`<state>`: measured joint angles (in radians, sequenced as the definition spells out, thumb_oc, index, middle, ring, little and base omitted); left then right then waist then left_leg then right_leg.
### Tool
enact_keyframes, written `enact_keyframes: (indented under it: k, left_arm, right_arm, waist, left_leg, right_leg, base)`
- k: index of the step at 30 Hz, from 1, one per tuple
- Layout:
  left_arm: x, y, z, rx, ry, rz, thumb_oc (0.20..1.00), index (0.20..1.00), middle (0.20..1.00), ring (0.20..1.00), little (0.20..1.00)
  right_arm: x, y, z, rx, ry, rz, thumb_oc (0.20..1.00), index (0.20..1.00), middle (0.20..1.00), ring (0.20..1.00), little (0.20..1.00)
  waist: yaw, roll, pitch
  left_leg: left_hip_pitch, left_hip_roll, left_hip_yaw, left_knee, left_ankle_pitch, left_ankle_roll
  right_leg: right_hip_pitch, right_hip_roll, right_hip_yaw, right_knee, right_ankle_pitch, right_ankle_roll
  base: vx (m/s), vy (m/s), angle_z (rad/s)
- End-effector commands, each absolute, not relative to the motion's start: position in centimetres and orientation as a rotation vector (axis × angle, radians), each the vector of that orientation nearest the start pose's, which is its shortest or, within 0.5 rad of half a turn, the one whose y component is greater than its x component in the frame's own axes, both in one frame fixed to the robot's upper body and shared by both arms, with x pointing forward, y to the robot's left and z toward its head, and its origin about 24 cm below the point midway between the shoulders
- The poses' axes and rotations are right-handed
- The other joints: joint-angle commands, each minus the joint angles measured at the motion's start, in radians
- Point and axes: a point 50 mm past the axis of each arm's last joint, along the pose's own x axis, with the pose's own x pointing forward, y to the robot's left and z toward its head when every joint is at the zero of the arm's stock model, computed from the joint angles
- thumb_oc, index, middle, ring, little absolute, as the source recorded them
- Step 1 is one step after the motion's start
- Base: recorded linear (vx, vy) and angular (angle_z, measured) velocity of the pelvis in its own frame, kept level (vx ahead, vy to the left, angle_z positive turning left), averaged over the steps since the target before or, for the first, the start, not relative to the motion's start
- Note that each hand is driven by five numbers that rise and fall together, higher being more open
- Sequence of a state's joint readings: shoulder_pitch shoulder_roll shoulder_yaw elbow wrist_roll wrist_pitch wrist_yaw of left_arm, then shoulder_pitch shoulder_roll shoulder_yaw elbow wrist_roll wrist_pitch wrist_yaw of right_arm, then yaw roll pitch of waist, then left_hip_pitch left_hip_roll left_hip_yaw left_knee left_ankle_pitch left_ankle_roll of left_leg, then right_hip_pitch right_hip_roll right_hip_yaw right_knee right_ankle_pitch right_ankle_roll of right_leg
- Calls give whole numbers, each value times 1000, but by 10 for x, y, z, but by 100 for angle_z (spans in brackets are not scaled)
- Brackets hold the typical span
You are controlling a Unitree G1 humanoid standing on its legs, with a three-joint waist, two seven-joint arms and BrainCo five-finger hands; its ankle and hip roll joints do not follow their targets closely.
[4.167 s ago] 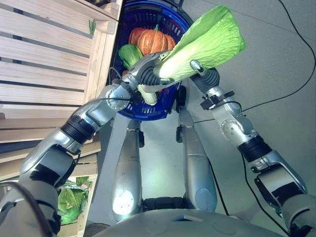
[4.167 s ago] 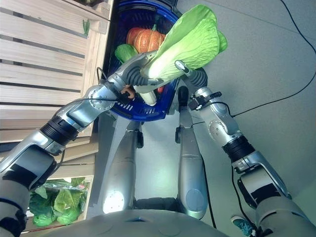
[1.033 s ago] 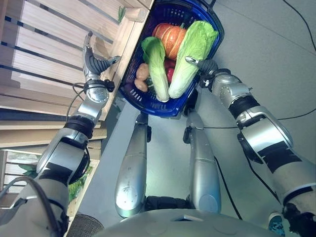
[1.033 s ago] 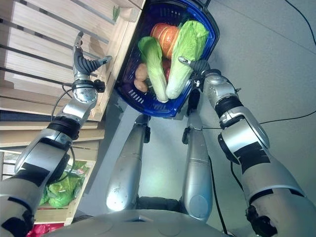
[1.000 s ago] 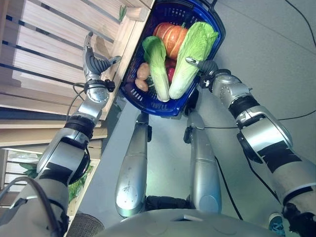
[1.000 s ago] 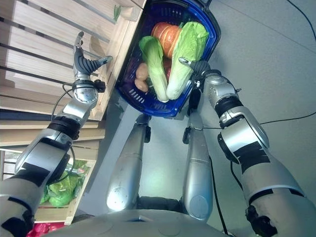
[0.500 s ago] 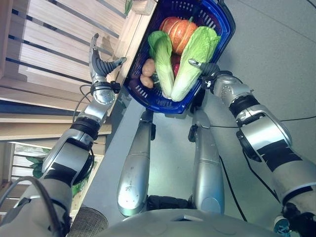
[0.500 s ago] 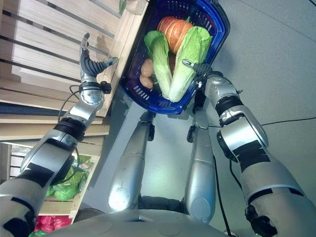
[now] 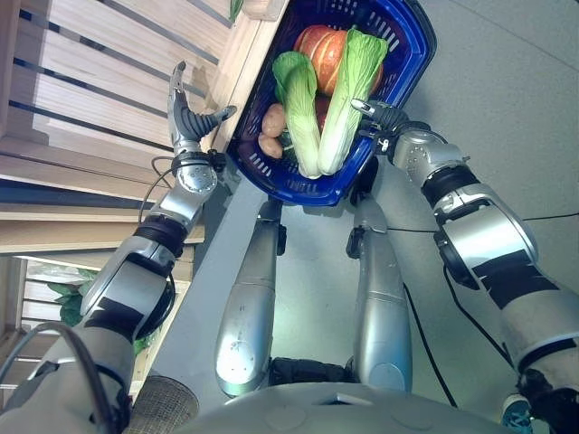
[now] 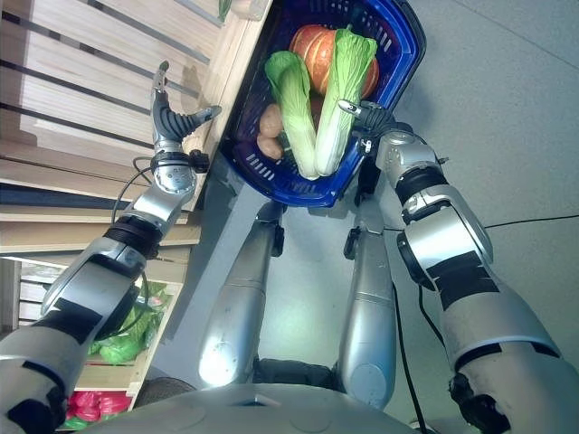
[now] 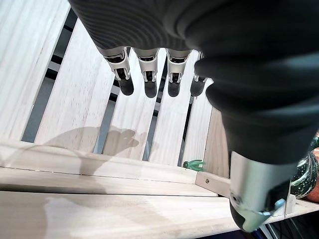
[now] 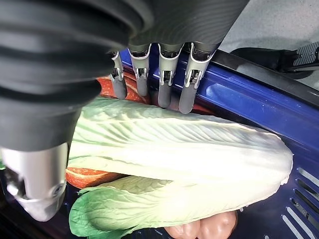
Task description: Pick up fruits and vegetables into the basket
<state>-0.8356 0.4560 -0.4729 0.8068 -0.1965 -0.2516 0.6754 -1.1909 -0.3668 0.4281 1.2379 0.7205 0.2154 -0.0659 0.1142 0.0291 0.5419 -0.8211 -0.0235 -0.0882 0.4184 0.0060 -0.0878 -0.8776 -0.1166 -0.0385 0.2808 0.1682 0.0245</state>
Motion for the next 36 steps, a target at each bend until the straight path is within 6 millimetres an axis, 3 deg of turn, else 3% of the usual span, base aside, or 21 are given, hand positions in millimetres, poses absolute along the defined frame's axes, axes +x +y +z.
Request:
enact_keyframes:
  k: [1, 10, 20, 25, 36]
  left_arm:
    - [376, 178, 147, 340, -405, 420, 1000, 1000, 1000, 1000, 1000]
    - [372, 184, 134, 362, -352, 392, 1000, 1000, 1000, 1000, 1000]
    - [353, 208, 93, 416, -225, 385, 1000, 1000, 1000, 1000, 1000]
    - [341, 225, 67, 485, -127, 360, 1000, 1000, 1000, 1000, 1000]
    - [289, 253, -4, 605, 163, 288, 1000, 1000, 1000, 1000, 1000]
  right_arm:
    - [419, -195, 150, -58, 314, -135, 1000, 1000, 1000, 1000, 1000]
    - [419, -195, 147, -114, 245, -148, 1000, 1000, 1000, 1000, 1000]
    - [405, -215, 114, -138, 257, -189, 1000, 1000, 1000, 1000, 1000]
    - [390, -232, 86, -151, 304, -200, 1000, 1000, 1000, 1000, 1000]
    - [326, -254, -2, -99, 481, -199, 1000, 1000, 1000, 1000, 1000]
  waist:
    - [-6, 130, -22]
    - [-12, 113, -22]
    - [-28, 73, -22]
    - [-38, 53, -29]
    - [-59, 17, -207]
  left_leg:
    - [4, -83, 20, -109, 70, 52]
    - [67, -84, 16, -124, 58, 56]
    - [303, -68, 22, -238, 63, 52]
    - [465, -53, 25, -310, 59, 49]
    - [657, -35, 30, -416, 30, 46]
  right_leg:
    - [25, 64, -77, 125, -178, 25]
    - [92, 66, -75, 103, -180, 24]
    - [328, 53, -82, -11, -159, 39]
    - [493, 33, -79, -80, -148, 55]
    - [718, 21, -78, -229, -134, 71]
  base:
    - [0, 0, 0]
    - [-14, 2, 0]
    - [-31, 8, -5]
    - [4, 1, -2]
    - [105, -8, -1]
